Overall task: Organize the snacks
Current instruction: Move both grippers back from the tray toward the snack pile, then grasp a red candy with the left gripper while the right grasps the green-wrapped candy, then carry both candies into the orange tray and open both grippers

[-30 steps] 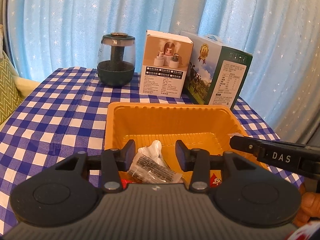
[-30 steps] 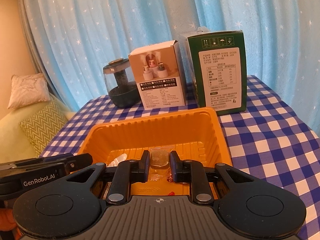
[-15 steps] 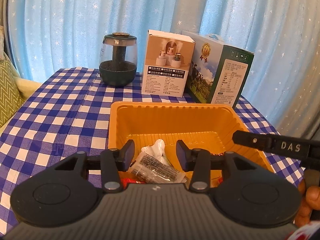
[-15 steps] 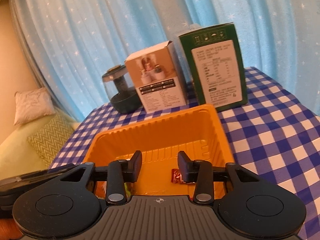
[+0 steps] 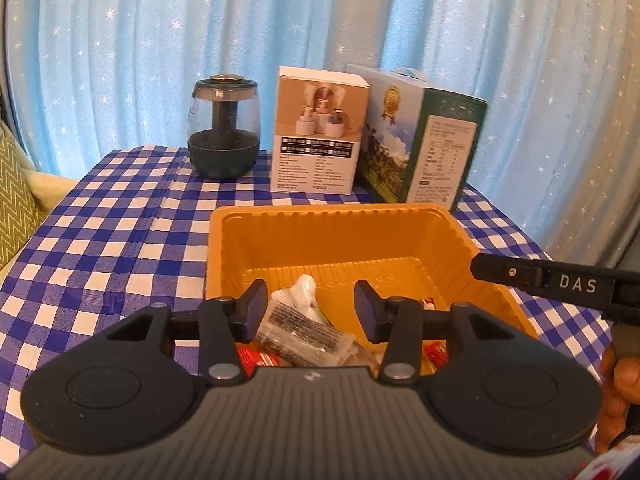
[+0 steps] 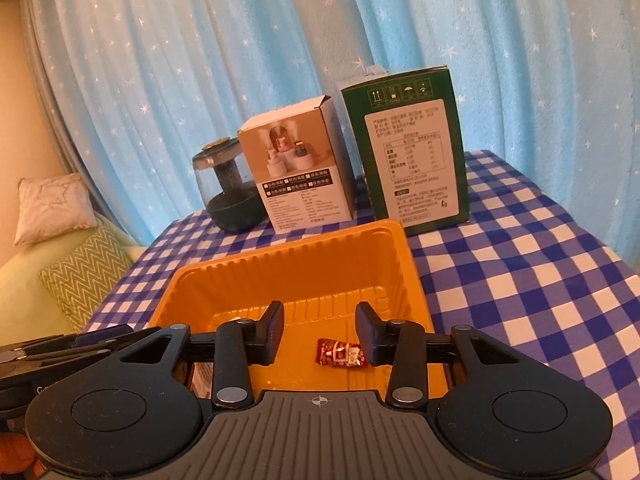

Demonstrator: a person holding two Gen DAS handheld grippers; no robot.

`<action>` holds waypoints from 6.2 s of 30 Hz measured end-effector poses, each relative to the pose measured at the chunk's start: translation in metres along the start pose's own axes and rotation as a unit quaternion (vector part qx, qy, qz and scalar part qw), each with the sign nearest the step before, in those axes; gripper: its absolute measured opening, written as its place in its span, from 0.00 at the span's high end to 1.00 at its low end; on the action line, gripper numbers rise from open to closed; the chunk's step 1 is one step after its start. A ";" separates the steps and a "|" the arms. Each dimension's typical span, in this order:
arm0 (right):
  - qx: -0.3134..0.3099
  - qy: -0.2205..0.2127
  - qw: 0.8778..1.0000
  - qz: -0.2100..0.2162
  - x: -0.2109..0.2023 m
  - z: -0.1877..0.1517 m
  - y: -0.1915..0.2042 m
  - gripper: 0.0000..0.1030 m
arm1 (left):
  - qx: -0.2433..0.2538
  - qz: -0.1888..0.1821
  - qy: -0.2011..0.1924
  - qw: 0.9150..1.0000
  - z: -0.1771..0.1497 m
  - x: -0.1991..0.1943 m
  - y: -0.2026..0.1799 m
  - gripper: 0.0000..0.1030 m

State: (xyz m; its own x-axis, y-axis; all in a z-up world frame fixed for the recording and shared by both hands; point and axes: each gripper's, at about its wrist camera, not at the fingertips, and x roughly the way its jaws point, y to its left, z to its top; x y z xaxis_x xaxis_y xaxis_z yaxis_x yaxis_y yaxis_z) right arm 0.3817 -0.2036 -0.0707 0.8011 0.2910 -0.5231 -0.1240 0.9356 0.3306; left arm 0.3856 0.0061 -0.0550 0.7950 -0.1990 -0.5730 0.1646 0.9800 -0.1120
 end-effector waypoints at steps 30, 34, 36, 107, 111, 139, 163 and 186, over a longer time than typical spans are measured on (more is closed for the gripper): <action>0.011 0.051 0.998 -0.044 -0.136 -0.115 -0.013 0.61 | 0.040 -0.038 0.039 0.998 -0.122 -0.123 -0.042 0.54; 0.016 0.059 0.997 -0.050 -0.150 -0.132 -0.015 0.61 | 0.023 -0.042 0.062 0.997 -0.145 -0.131 -0.044 0.54; 0.019 0.062 0.997 -0.052 -0.154 -0.137 -0.015 0.61 | 0.013 -0.043 0.071 0.996 -0.152 -0.132 -0.045 0.54; -0.035 0.111 0.993 -0.020 -0.131 -0.159 0.008 0.61 | 0.026 0.007 0.105 0.994 -0.164 -0.091 -0.047 0.77; -0.070 0.109 0.992 0.001 -0.127 -0.162 0.023 0.61 | 0.035 0.003 0.109 0.993 -0.165 -0.095 -0.048 0.80; -0.152 0.112 0.982 -0.018 -0.093 -0.177 0.050 0.80 | 0.068 0.012 0.099 0.993 -0.168 -0.095 -0.049 0.79; -0.144 0.058 0.988 -0.013 -0.122 -0.146 0.051 0.80 | 0.052 -0.009 0.066 0.996 -0.141 -0.110 -0.058 0.81; -0.108 -0.004 0.994 -0.013 -0.087 -0.046 0.030 0.80 | 0.050 -0.013 -0.016 0.999 -0.038 -0.067 -0.047 0.81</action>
State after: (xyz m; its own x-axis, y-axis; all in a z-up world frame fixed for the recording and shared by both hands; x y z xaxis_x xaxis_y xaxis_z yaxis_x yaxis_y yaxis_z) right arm 0.2814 -0.1920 -0.0519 0.8103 0.2650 -0.5227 -0.2250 0.9643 0.1399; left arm 0.3022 -0.0264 -0.0421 0.8077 -0.2258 -0.5447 0.2409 0.9695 -0.0446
